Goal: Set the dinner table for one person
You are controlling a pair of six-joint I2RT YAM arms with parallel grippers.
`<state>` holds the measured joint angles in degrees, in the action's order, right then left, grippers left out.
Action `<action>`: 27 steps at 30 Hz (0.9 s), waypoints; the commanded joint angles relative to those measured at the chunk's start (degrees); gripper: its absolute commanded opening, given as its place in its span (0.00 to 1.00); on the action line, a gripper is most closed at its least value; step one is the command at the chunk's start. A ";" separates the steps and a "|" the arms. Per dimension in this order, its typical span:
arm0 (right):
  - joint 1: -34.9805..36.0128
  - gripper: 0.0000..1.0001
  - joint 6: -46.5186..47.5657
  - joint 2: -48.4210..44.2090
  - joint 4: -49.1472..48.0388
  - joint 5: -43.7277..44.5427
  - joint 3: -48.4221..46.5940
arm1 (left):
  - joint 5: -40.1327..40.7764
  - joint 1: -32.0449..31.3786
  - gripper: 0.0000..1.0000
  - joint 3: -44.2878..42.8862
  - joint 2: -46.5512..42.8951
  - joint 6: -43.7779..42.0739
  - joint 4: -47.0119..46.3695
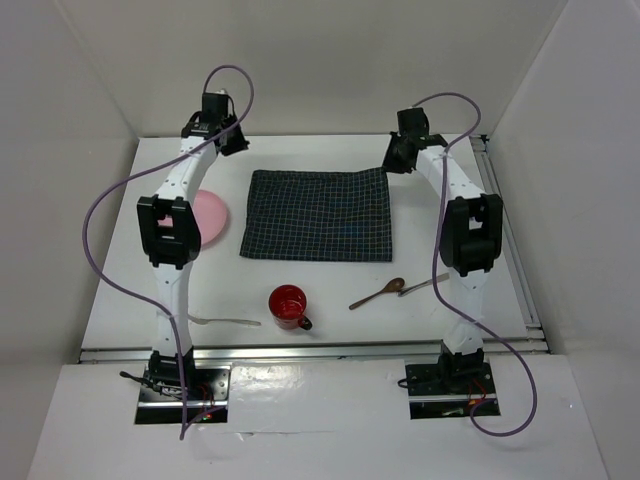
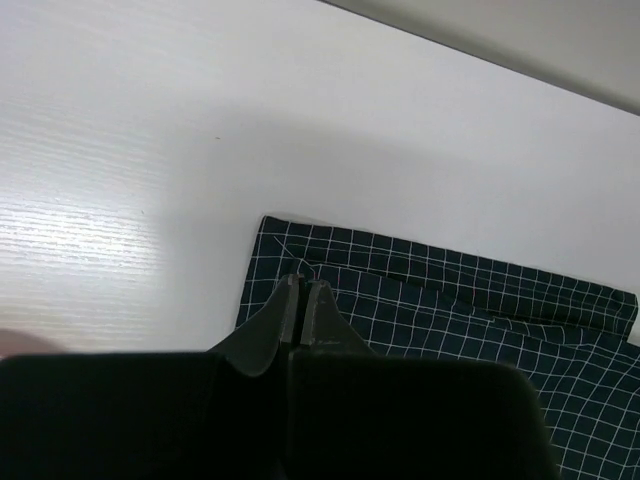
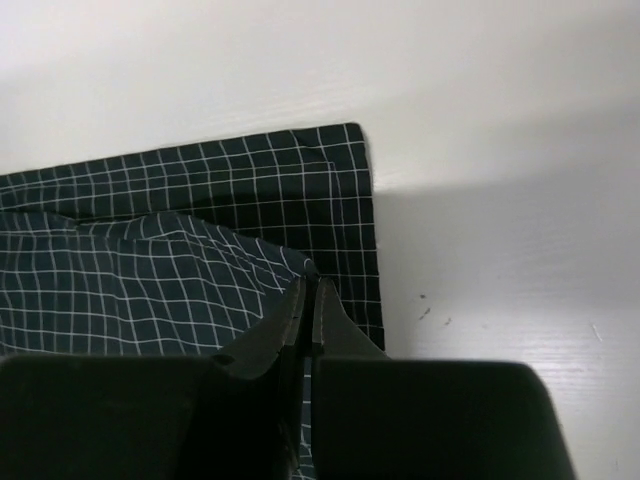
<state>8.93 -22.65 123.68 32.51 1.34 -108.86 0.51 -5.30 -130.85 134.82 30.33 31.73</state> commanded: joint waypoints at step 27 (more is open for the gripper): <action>1.97 0.00 0.24 1.92 -1.57 -0.55 -2.24 | -4.30 -2.79 0.52 -6.70 14.50 -0.88 -2.81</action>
<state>10.37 -22.63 125.01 32.08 0.64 -110.76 -5.06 -7.75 -135.68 149.16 31.20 30.68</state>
